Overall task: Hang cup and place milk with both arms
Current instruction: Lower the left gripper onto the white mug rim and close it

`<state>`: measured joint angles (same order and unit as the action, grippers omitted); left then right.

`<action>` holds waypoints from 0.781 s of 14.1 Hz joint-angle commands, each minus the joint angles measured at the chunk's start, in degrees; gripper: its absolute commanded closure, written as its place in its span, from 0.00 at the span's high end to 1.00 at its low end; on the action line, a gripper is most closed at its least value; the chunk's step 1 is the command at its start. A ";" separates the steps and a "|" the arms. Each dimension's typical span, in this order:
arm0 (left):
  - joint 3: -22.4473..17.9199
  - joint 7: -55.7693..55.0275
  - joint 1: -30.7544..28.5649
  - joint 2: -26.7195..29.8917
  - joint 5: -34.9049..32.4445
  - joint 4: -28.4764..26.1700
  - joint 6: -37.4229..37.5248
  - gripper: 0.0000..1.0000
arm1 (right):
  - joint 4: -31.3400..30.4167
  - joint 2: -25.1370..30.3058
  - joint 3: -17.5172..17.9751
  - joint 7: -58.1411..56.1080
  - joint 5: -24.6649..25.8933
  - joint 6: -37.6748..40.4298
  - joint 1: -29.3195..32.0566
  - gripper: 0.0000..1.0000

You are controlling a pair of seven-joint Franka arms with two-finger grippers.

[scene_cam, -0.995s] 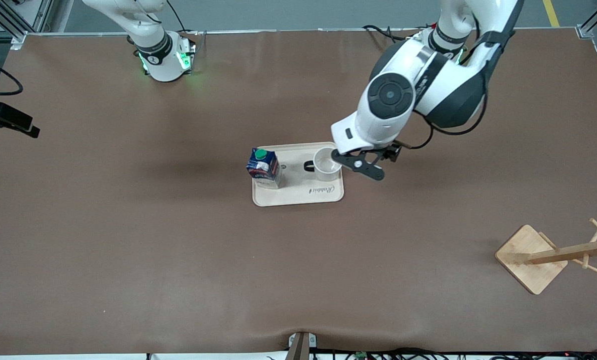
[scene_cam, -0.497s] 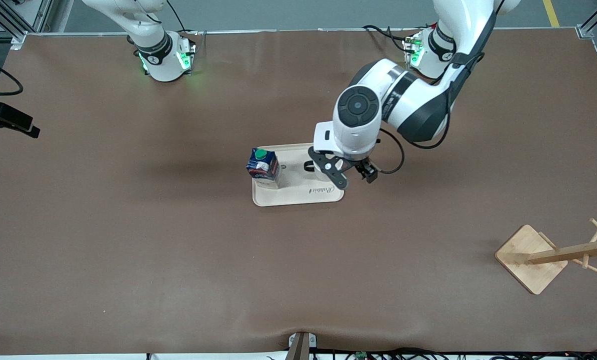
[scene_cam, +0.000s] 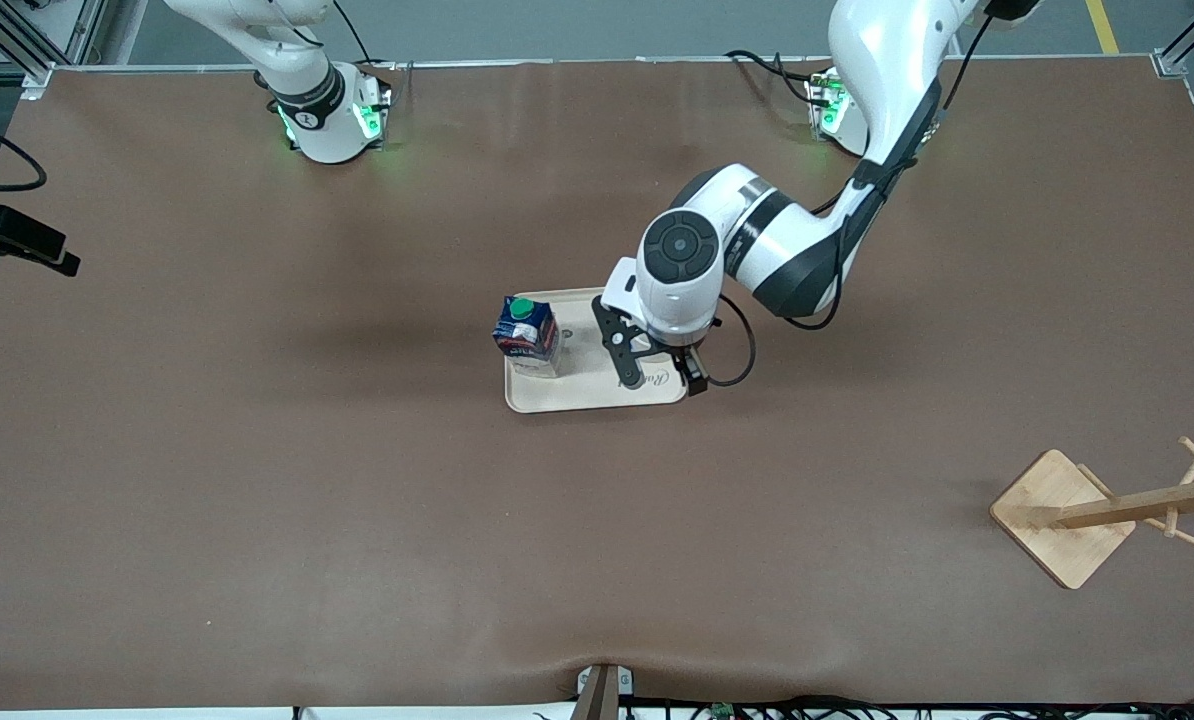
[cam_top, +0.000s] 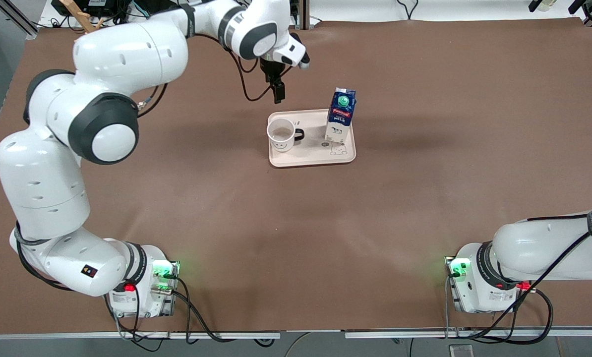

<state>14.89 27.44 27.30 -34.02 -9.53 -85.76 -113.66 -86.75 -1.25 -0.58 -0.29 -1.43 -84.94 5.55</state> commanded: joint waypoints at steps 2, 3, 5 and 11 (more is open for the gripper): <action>0.05 1.48 0.65 -0.96 -1.11 -4.39 -5.24 1.00 | 0.09 -0.15 1.02 0.38 0.28 -0.13 0.87 1.00; 0.05 1.39 0.73 -0.96 -1.02 -5.63 -6.39 1.00 | 0.09 -0.33 1.02 0.38 0.28 -0.13 0.87 1.00; 0.05 0.52 1.08 -1.22 -0.67 -8.00 -9.90 0.92 | 0.09 -0.59 1.02 0.38 0.28 -0.13 0.78 1.00; 0.05 0.69 2.32 -3.59 -1.02 -10.74 -16.49 0.57 | 0.09 -2.17 1.01 -4.01 -1.21 0.04 0.70 1.00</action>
<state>15.00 28.04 29.86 -36.65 -9.55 -96.04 -127.44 -86.84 -2.29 -0.42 -2.63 -1.76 -84.95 5.57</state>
